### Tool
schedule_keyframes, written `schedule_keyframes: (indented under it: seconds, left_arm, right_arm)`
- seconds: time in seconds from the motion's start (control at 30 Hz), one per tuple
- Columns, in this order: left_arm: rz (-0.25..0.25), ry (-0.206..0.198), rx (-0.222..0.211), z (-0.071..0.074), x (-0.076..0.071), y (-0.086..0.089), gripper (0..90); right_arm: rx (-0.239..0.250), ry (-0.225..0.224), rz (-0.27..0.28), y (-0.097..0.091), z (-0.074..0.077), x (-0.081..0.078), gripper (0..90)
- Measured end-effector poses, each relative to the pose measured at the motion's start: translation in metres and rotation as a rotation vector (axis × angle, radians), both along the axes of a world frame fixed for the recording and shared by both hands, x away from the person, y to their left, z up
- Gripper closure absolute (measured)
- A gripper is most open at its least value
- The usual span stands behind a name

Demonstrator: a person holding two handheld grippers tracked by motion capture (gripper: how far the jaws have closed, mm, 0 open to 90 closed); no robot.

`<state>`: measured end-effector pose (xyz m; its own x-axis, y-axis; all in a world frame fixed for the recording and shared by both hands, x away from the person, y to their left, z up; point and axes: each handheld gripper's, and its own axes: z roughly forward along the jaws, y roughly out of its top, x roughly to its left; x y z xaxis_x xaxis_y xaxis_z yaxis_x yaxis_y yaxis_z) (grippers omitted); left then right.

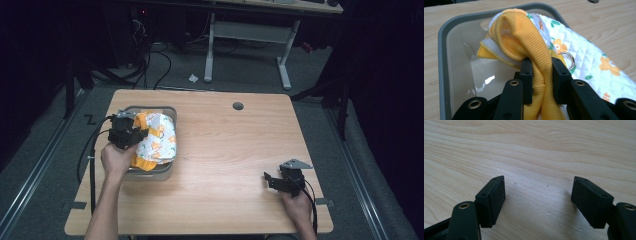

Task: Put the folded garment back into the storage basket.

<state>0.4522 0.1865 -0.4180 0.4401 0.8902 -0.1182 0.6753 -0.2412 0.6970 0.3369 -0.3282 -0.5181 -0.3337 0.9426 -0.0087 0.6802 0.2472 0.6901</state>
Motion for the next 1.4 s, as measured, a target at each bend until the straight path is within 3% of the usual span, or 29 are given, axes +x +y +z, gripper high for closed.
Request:
schedule_keyframes:
  seconds: [0.5,0.7,0.83,1.0,1.23,1.4]
  left_arm:
    - [0.003,0.030,0.071,-0.015,0.007,-0.002,73.4]
    - [0.009,0.062,0.095,-0.024,0.014,-0.003,72.3]
    - [0.029,0.068,0.110,-0.026,0.015,-0.005,65.5]
    - [0.059,0.024,0.123,-0.020,0.011,-0.004,50.0]
    - [0.049,-0.006,0.107,-0.012,0.003,-0.005,42.8]
    - [0.023,-0.046,0.043,-0.002,-0.006,-0.013,41.6]
  right_arm:
    - [0.000,0.000,0.000,0.000,0.000,0.000,27.7]
    - [0.000,0.000,0.000,0.000,0.000,0.000,27.8]
    - [0.000,0.000,0.000,0.000,0.000,0.000,27.8]
    - [0.000,0.000,0.000,0.000,0.000,0.000,27.8]
    - [0.000,0.000,0.000,0.000,0.000,0.000,27.7]
    - [0.000,0.000,0.000,0.000,0.000,0.000,27.7]
